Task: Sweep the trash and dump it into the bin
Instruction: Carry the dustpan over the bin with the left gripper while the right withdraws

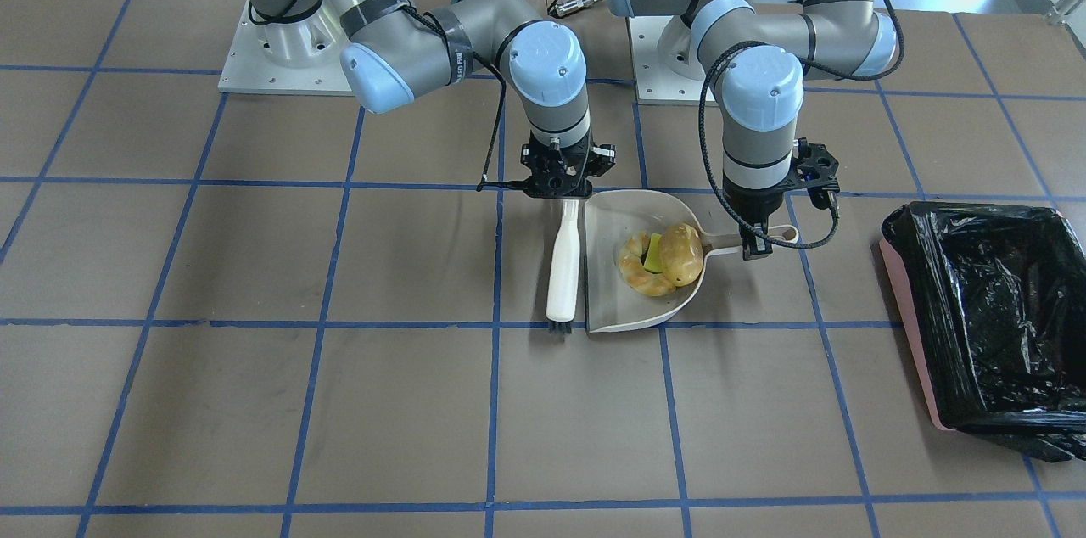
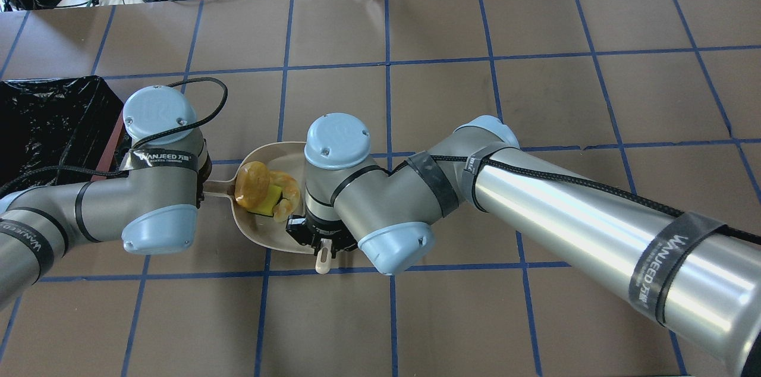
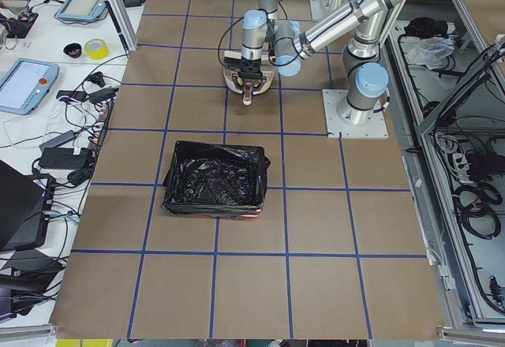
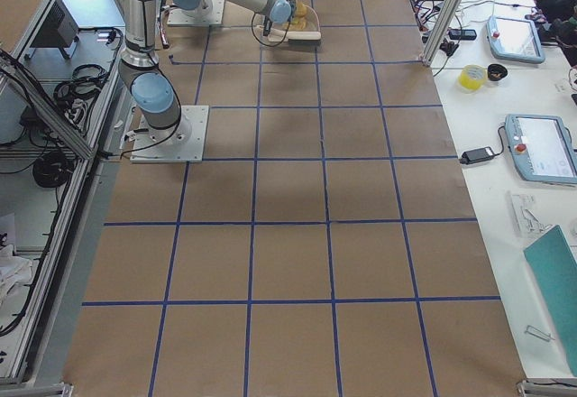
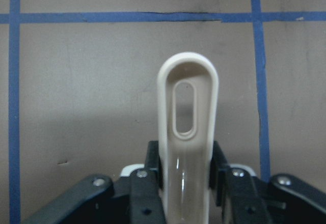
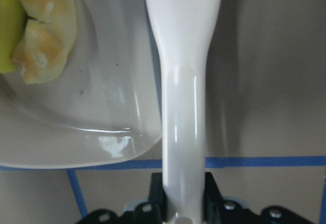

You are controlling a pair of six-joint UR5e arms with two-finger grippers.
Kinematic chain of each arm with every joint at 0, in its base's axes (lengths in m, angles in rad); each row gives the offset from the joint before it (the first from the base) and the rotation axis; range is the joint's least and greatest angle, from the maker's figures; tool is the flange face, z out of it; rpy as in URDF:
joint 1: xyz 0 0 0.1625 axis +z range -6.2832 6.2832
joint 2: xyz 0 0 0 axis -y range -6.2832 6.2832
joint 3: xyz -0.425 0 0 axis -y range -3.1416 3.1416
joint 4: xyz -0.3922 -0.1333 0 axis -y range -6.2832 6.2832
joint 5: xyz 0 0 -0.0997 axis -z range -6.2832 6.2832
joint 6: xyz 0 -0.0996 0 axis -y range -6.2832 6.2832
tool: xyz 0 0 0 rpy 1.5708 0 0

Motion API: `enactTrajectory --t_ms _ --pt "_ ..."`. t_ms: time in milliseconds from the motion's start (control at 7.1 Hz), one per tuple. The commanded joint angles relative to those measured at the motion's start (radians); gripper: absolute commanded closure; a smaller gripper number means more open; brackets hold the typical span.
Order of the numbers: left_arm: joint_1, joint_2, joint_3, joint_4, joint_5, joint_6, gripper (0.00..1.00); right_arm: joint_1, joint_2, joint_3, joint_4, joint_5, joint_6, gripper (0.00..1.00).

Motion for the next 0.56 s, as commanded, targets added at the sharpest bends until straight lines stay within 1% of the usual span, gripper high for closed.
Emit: enactTrajectory --t_ms 0,141,282,422 --pt "0.002 0.014 0.070 -0.118 -0.058 -0.002 1.00 -0.120 -0.071 -0.009 0.118 -0.064 -0.112 1.00" --pt "0.002 0.014 0.159 -0.255 -0.082 -0.016 1.00 -0.232 -0.076 -0.016 0.130 -0.064 -0.186 1.00" --pt "0.010 0.014 0.253 -0.373 -0.111 -0.024 1.00 -0.327 -0.082 -0.047 0.222 -0.088 -0.316 1.00" --pt "0.022 0.012 0.340 -0.471 -0.152 -0.024 1.00 -0.404 -0.081 -0.119 0.333 -0.208 -0.461 1.00"
